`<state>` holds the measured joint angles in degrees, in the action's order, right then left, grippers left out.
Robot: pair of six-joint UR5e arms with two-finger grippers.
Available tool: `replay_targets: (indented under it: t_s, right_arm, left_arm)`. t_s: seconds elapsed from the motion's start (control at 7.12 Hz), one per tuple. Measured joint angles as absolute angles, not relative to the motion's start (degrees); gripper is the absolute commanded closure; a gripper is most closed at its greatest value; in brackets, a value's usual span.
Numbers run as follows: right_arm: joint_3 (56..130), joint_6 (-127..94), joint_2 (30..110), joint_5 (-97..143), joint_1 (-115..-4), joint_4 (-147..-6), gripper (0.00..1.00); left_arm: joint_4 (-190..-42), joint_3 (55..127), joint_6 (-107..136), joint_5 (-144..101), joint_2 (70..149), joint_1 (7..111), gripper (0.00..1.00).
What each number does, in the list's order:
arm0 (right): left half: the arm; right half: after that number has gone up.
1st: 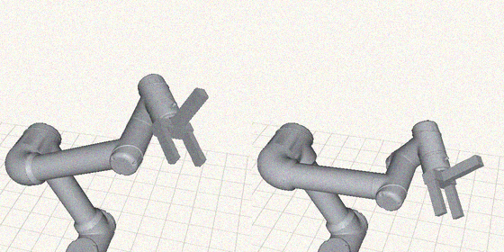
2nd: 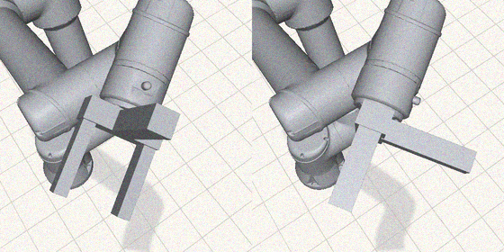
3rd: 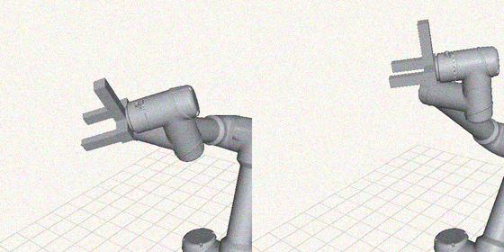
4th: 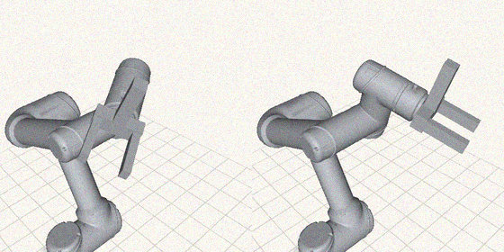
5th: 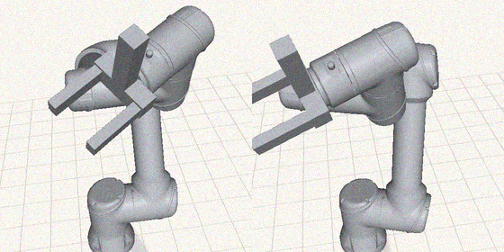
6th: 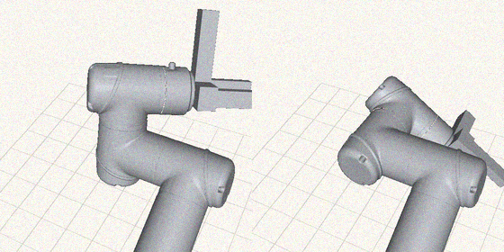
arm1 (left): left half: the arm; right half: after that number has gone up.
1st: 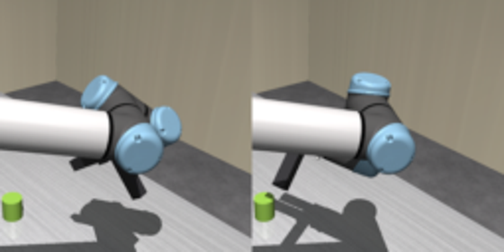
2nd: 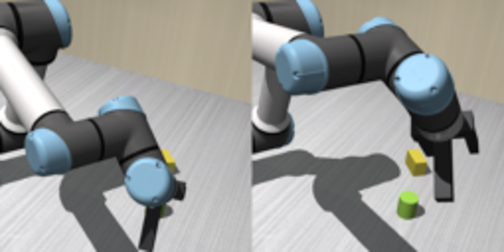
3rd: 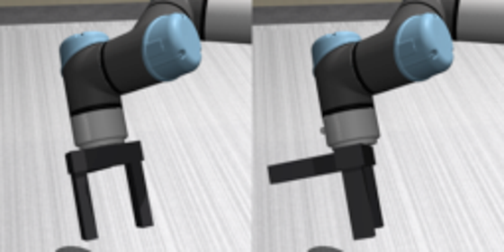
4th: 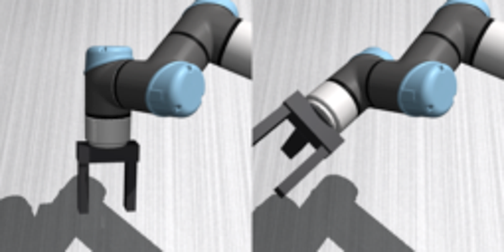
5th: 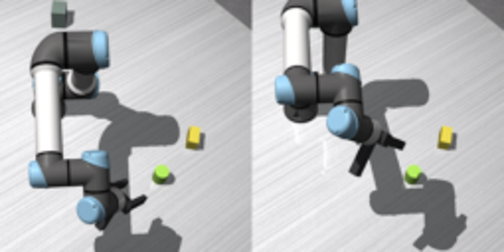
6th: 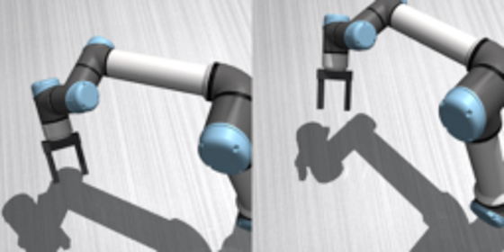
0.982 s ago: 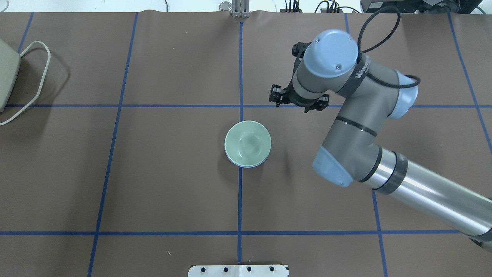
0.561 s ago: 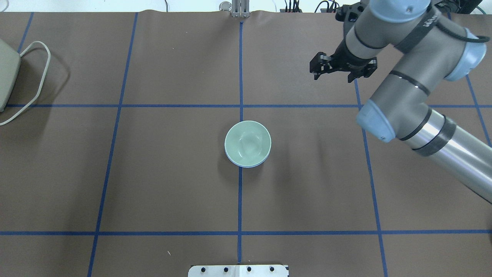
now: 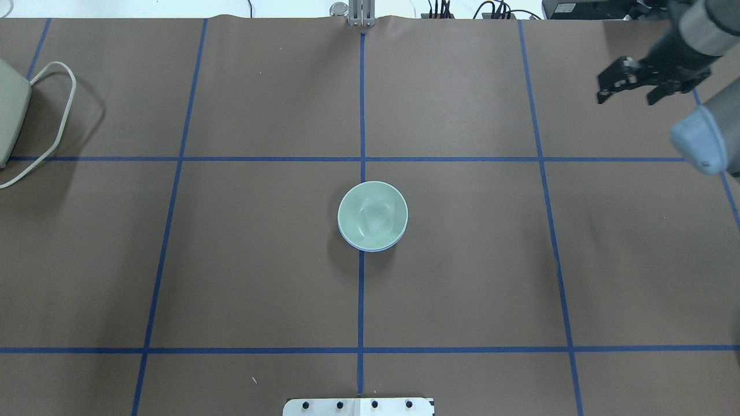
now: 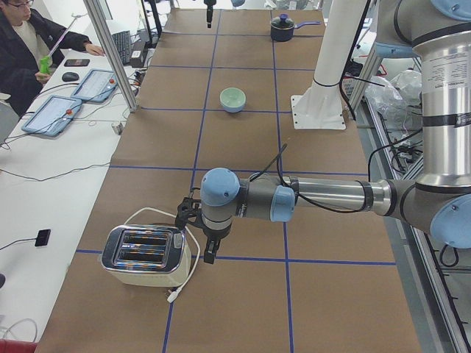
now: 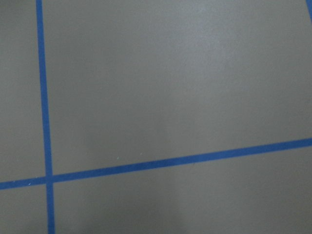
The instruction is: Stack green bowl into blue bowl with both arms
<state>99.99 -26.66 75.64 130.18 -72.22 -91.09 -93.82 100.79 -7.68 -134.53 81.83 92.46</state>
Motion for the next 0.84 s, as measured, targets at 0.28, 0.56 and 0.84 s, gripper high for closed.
replay_targets:
  t_s: [0.28,0.56,0.84]
  right_arm:
    - [100.04,-6.38,84.66,130.51,-81.93,-95.69,0.0]
    - [100.0,7.31,92.68,130.29,-89.48,-98.99,0.0]
    - [100.16,10.05,98.06,128.48,-92.67,-99.18,0.0]
  left_arm:
    - [-92.19,100.84,-7.81,-134.47,81.73,91.15,0.02]
    - [-90.99,100.88,-7.71,-134.51,81.63,90.08,0.02]
    - [-91.55,100.96,-7.74,-134.72,81.38,90.05,0.02]
